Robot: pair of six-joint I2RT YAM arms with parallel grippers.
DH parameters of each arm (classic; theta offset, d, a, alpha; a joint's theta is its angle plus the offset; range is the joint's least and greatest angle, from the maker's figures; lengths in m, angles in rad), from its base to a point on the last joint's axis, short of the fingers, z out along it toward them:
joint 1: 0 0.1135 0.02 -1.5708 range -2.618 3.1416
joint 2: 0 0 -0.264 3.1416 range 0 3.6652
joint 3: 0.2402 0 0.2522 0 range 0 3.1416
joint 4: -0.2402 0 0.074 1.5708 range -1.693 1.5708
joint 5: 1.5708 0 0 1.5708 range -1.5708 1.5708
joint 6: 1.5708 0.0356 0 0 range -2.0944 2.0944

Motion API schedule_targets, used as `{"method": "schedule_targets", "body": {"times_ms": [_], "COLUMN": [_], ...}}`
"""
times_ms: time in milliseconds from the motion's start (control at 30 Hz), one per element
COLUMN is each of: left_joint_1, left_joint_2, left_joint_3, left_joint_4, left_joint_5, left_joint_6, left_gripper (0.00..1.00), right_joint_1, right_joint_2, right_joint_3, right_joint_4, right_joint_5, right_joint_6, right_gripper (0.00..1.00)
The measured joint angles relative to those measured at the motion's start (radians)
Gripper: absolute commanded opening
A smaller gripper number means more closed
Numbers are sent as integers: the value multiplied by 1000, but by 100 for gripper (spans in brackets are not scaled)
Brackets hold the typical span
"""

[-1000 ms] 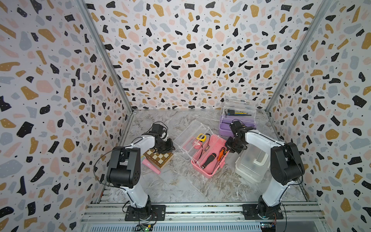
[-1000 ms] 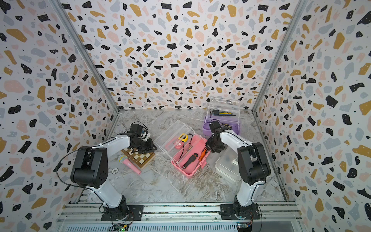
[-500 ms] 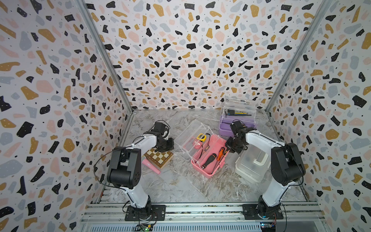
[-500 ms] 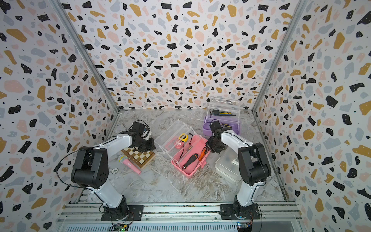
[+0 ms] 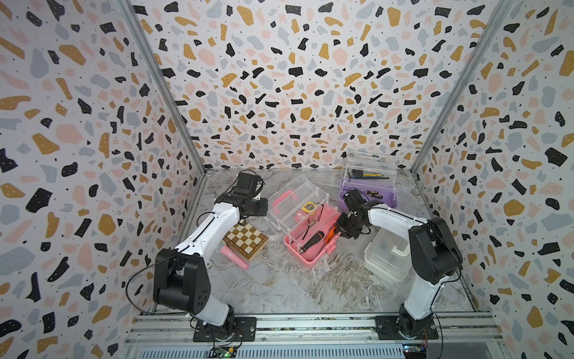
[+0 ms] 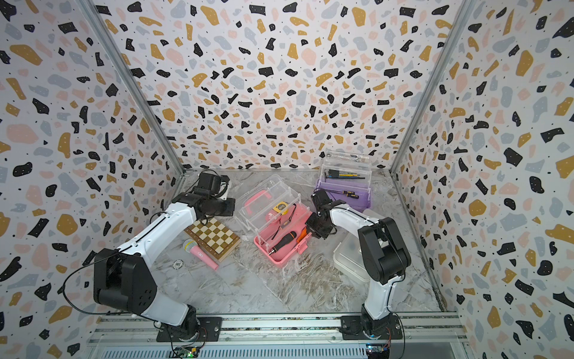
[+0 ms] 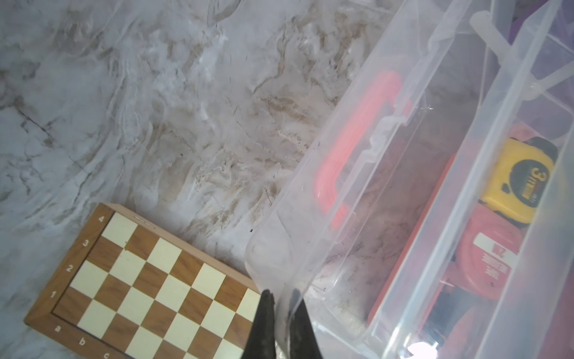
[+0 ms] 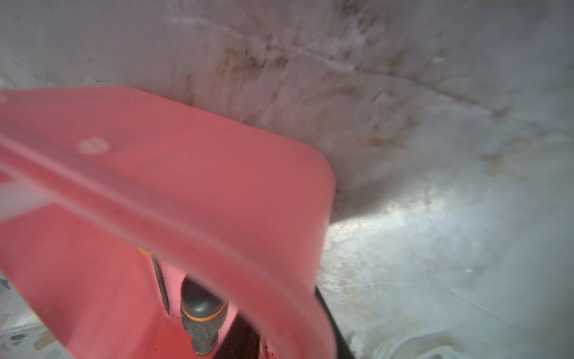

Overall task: Close toolboxes
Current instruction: Close the toolbox lid.

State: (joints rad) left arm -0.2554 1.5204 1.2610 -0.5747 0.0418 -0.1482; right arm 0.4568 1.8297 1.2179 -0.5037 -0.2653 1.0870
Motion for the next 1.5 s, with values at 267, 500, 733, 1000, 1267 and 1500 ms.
{"method": "schedule_targets", "body": {"times_ms": [267,500,733,1000,1267,1500], "left_joint_1": [-53,-117,-208,-313,-328,-327], "left_joint_2": [-98,-187,-272,-306,-311,-258], "left_joint_3": [-15,-87,-151,-177,-178,-134], "left_joint_4": [0,26,63,66,55,61], "left_joint_5": [-26,-70,-95,45,149,190], "left_joint_6": [26,34,56,44,-23,-93], "left_gripper": [0,0,3,47,73,85], "right_joint_1": [6,6,6,18,30,7], "right_joint_2": [69,91,96,97,78,-52], "right_joint_3": [43,53,53,23,-33,-95], "right_joint_4": [77,139,162,274,363,299], "right_joint_5": [-16,-14,-15,-40,-84,-101], "right_joint_6": [34,66,73,98,108,63], "right_gripper": [26,26,27,32,45,51]}}
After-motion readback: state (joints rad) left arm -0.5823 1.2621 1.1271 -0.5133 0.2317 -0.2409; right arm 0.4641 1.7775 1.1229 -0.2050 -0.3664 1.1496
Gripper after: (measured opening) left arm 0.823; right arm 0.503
